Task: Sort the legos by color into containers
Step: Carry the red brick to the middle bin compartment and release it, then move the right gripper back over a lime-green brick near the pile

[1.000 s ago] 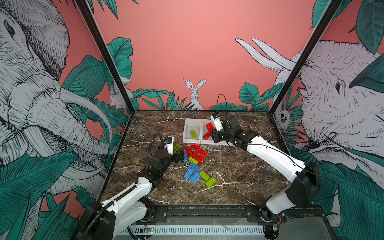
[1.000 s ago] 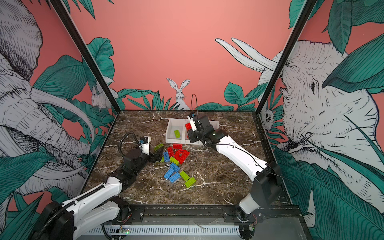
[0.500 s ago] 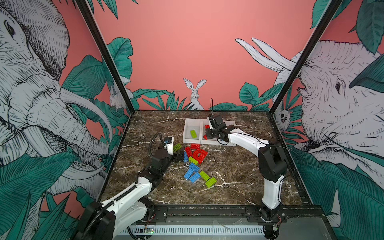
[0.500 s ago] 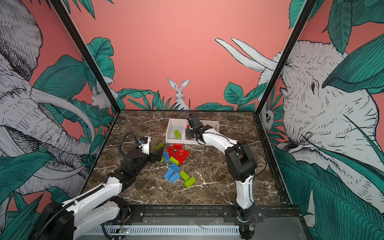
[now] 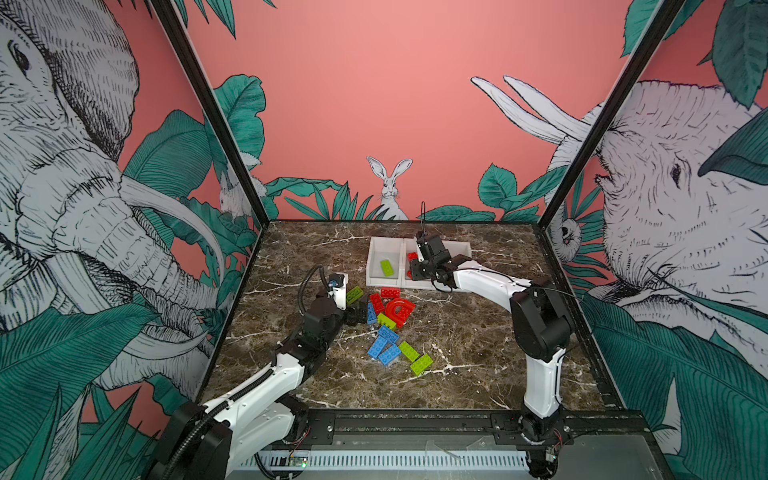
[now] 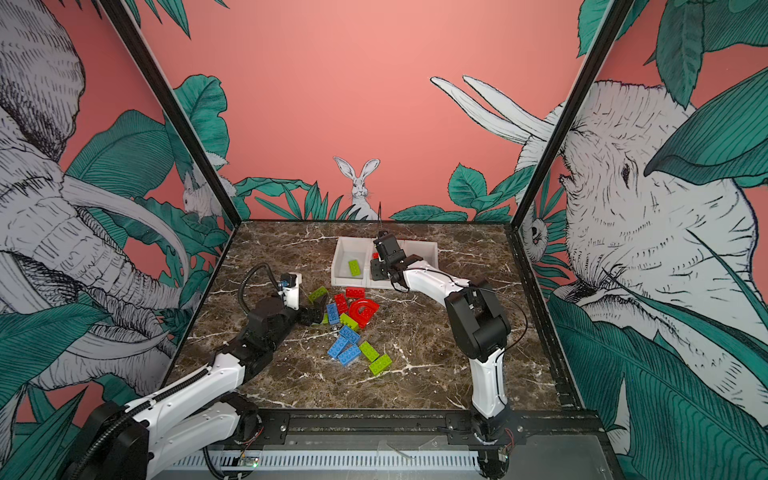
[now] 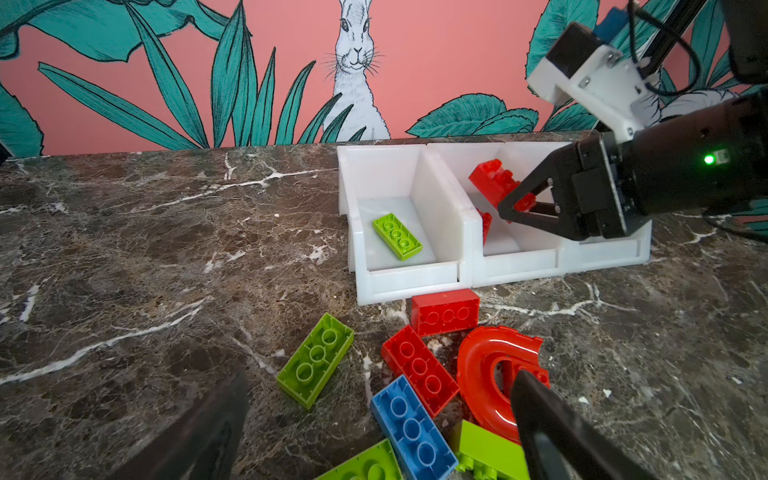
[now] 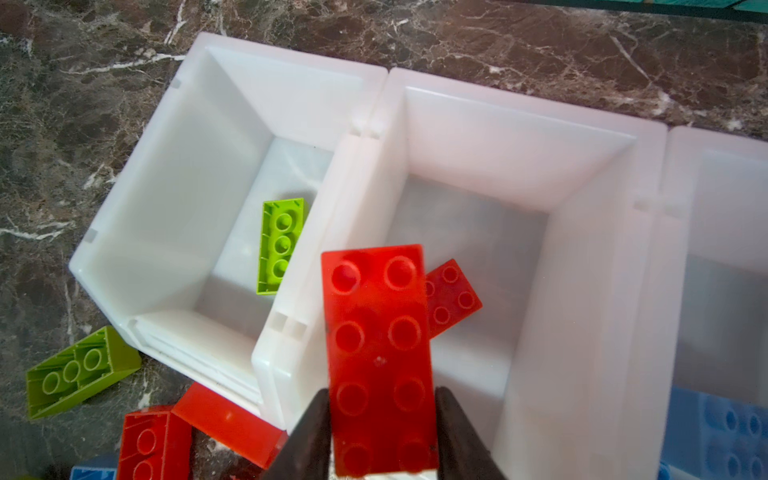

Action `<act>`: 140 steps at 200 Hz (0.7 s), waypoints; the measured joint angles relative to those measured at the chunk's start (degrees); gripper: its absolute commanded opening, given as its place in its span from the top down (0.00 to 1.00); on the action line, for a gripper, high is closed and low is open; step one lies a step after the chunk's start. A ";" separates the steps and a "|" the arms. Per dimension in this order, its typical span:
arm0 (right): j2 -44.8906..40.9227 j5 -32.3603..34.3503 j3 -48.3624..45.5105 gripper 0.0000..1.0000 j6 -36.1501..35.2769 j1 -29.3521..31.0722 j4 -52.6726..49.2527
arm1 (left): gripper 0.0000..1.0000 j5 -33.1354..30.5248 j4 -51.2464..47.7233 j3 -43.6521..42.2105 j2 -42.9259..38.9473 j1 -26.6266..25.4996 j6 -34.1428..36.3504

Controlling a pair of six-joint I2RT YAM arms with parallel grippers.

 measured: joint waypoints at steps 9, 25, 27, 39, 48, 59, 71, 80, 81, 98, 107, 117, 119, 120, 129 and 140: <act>0.00 0.00 0.00 0.49 0.02 0.00 0.02 | 0.01 0.00 0.00 0.00 0.11 0.00 0.00; 0.00 -0.02 0.00 0.40 0.04 0.02 0.09 | 0.01 0.02 0.00 0.00 0.42 0.00 0.00; 0.00 -0.04 0.00 0.40 0.07 0.02 0.13 | 0.01 0.02 0.00 0.00 0.44 -0.02 0.00; -0.04 -0.07 -0.20 0.37 -0.04 0.02 0.39 | 0.01 0.00 -0.02 0.00 0.55 0.00 0.00; -0.15 -0.13 -0.42 0.35 -0.07 0.02 0.48 | 0.01 0.00 -0.02 0.00 0.57 -0.02 0.00; -0.63 -0.35 -0.96 0.33 -0.24 0.02 0.46 | 0.01 -0.02 -0.04 0.00 0.57 0.00 0.00; -1.97 -0.85 -2.32 0.30 -0.74 0.28 0.37 | 0.01 0.00 -0.04 0.00 0.57 0.00 0.00; -3.76 -0.96 -3.58 0.29 -0.96 0.46 -0.37 | 0.01 0.00 -0.04 0.00 0.59 0.00 0.00; -4.00 -0.98 -3.76 0.28 -1.03 0.50 -0.46 | 0.01 0.02 -0.04 0.00 0.59 0.00 0.00; -8.74 -0.85 -5.77 0.25 -1.55 1.29 -2.32 | 0.01 0.00 -0.04 0.00 0.59 0.00 0.00; -11.67 -0.42 -6.36 0.24 -1.86 2.05 -3.72 | 0.01 0.00 -0.02 0.00 0.59 0.00 0.00; -15.61 0.48 -6.58 0.23 -2.49 3.34 -5.68 | 0.01 0.00 -0.02 0.00 0.57 0.00 0.00; -16.35 0.59 -6.56 0.23 -2.56 3.61 -6.10 | 0.01 0.00 -0.04 0.00 0.57 -0.02 0.00; -16.61 0.70 -6.56 0.23 -2.58 3.69 -6.23 | 0.01 0.00 -0.04 0.00 0.57 -0.02 0.00; -19.52 1.57 -6.51 0.22 -3.06 4.63 -7.69 | 0.01 -0.02 -0.04 0.00 0.57 -0.02 0.00; -22.93 2.10 -6.64 0.21 -3.61 5.86 -9.81 | 0.01 -0.09 -0.02 0.00 0.46 0.00 -0.02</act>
